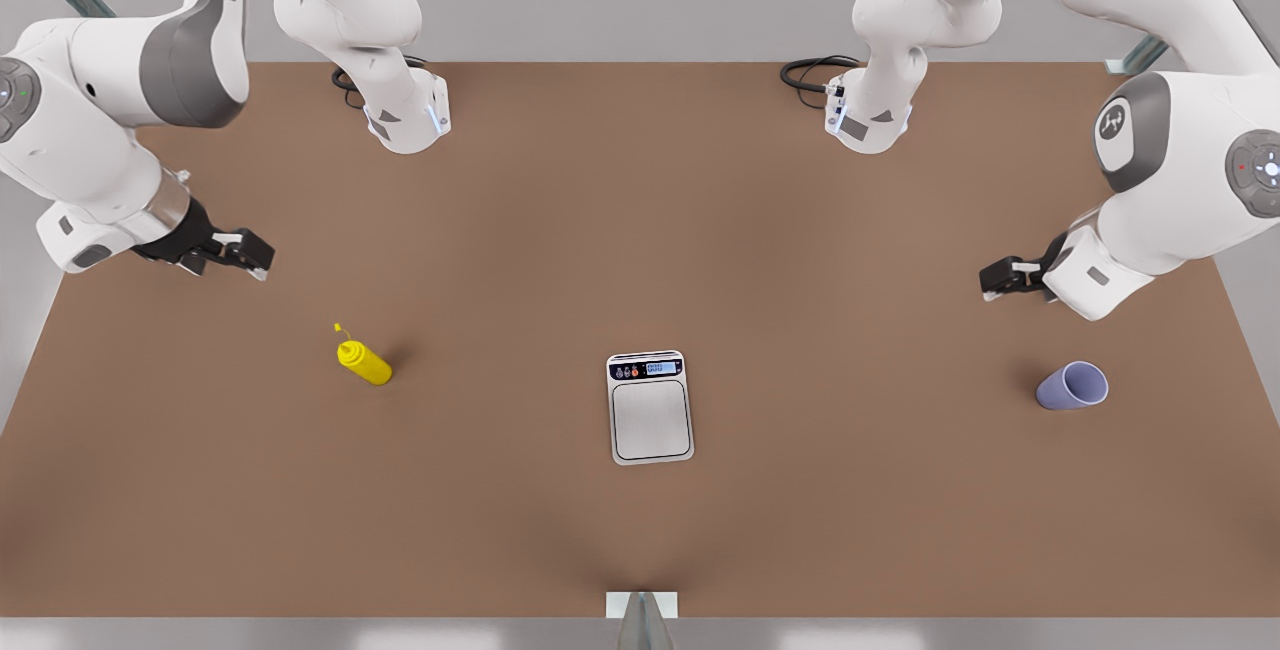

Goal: Move cup to the weight, pick up sauce bottle, pour sauce

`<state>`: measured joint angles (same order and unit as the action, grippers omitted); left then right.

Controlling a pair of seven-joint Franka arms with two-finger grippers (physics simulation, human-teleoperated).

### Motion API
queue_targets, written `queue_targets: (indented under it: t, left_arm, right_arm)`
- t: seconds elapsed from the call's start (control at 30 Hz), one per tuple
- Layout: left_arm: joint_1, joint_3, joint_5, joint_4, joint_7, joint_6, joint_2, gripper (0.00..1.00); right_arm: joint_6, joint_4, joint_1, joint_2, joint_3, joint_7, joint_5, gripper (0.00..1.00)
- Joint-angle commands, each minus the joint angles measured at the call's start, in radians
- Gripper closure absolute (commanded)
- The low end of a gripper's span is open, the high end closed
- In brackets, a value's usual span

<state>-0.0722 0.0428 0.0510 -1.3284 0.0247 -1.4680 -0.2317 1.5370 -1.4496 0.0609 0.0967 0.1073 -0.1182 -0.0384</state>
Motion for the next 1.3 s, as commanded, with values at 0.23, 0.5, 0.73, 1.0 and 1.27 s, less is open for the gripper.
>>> queue_targets:
  t: [0.23, 0.5, 0.73, 1.0, 1.27]
  left_arm:
    - [0.241, 0.118, 0.009, -0.038, -0.180, -0.311, -0.241, 0.00]
    - [0.344, 0.120, 0.007, -0.147, -0.264, -0.555, -0.363, 0.00]
    - [0.385, 0.118, 0.009, -0.170, -0.339, -0.597, -0.439, 0.00]
    - [0.387, 0.118, 0.036, -0.170, -0.338, -0.667, -0.495, 0.48]
    - [0.387, 0.115, 0.084, -0.210, -0.321, -0.661, -0.494, 0.79]
  right_arm:
    - [0.000, 0.026, -0.004, 0.020, 0.000, 0.055, 0.002, 0.00]
    - [-0.006, 0.032, -0.004, 0.026, 0.000, 0.057, 0.000, 0.00]
    - [-0.009, 0.032, -0.003, 0.029, 0.000, 0.055, 0.002, 0.00]
    - [-0.014, 0.032, 0.000, 0.031, -0.001, 0.055, 0.003, 0.00]
    - [-0.014, 0.032, 0.008, 0.031, -0.008, 0.054, 0.048, 0.00]
